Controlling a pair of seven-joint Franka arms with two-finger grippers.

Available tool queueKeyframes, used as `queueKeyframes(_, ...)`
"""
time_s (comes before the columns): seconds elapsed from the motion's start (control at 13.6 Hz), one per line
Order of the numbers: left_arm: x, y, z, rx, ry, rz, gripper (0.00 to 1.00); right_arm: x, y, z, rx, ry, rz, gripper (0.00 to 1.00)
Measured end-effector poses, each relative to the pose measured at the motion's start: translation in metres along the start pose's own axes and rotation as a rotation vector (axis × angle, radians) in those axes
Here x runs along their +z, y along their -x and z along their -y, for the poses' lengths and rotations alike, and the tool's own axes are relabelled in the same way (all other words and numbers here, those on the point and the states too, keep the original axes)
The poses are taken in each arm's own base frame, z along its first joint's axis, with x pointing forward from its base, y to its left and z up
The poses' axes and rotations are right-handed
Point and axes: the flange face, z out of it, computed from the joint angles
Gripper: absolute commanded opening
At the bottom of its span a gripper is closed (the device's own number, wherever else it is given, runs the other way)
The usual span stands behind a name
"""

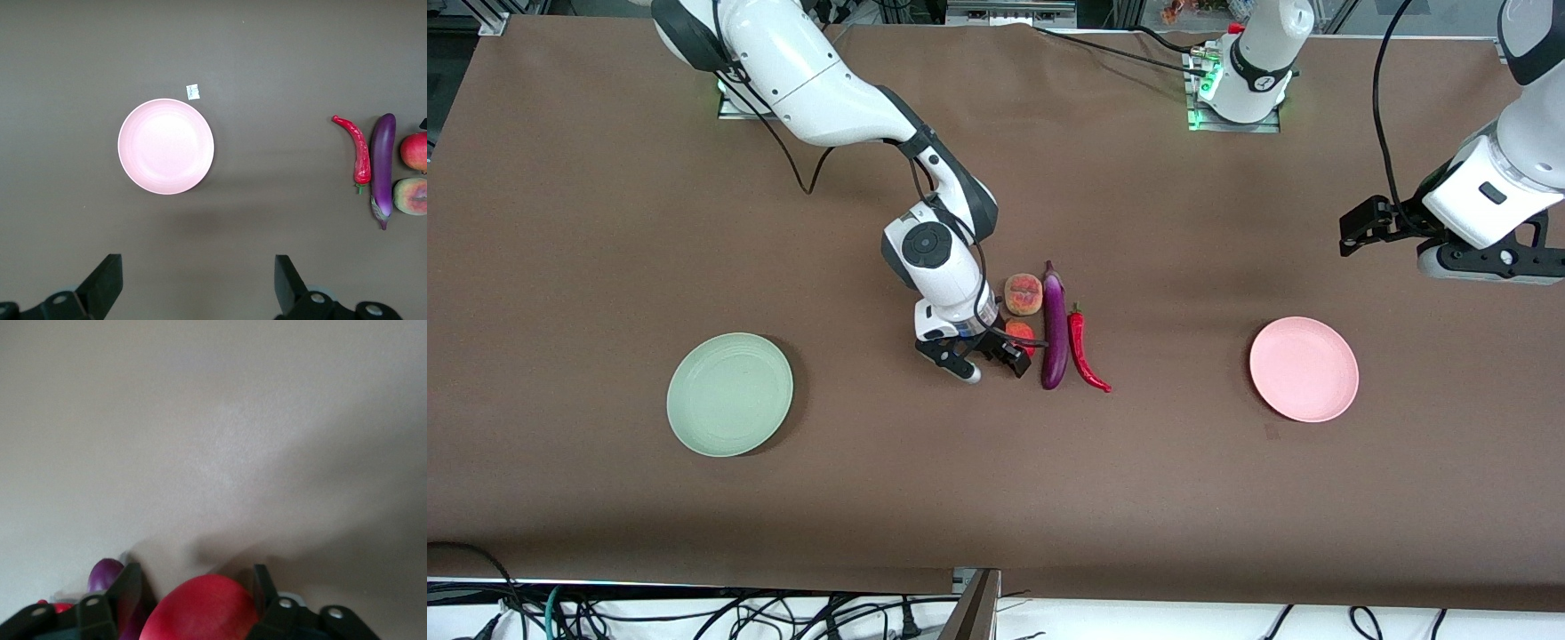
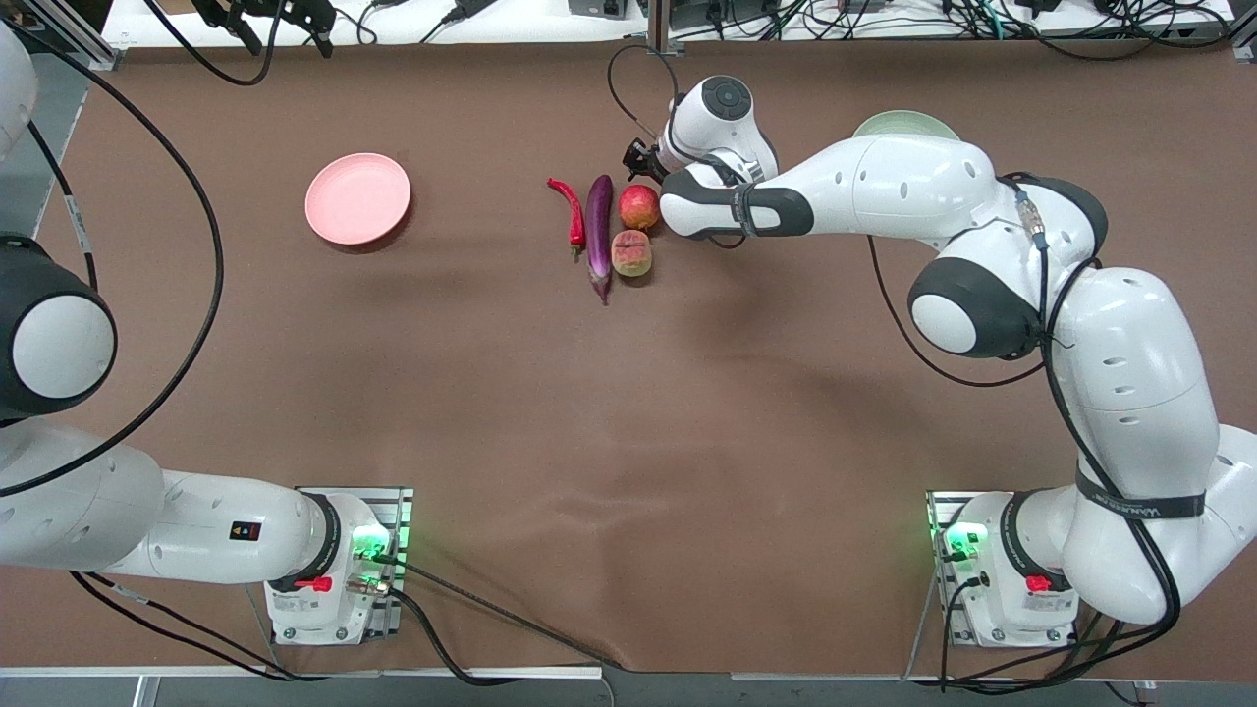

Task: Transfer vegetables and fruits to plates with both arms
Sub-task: 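Close the right gripper on the red apple and lift it, then carry the apple to the green plate while the left gripper reaches the chili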

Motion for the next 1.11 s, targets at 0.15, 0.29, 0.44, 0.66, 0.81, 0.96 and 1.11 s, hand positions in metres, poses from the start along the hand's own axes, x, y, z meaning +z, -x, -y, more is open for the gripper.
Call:
queueKeyframes(0.15,0.000,0.000,0.000,0.000,0.000,0.000,1.00,0.001,0.013,0.003,-0.001,0.001,0.008,0.80)
queueKeyframes(0.29,0.000,0.000,0.000,0.000,0.000,0.000,1.00,0.002,0.026,0.006,0.001,0.003,0.015,0.62)
queueKeyframes(0.44,0.000,0.000,0.000,0.000,0.000,0.000,1.00,0.002,0.030,0.006,-0.001,0.003,0.016,0.46)
queueKeyframes(0.66,0.000,0.000,0.000,0.000,0.000,0.000,1.00,0.002,0.030,0.006,-0.001,0.003,0.015,0.46)
queueKeyframes(0.81,0.000,0.000,0.000,0.000,0.000,0.000,1.00,0.002,0.028,0.006,-0.001,0.003,0.012,0.46)
queueKeyframes(0.96,0.000,0.000,0.000,0.001,0.000,0.000,1.00,-0.005,0.014,0.006,-0.004,0.015,-0.008,0.46)
queueKeyframes(1.11,0.000,0.000,0.000,0.001,0.000,0.000,1.00,-0.027,-0.015,0.007,-0.031,0.059,-0.021,0.46)
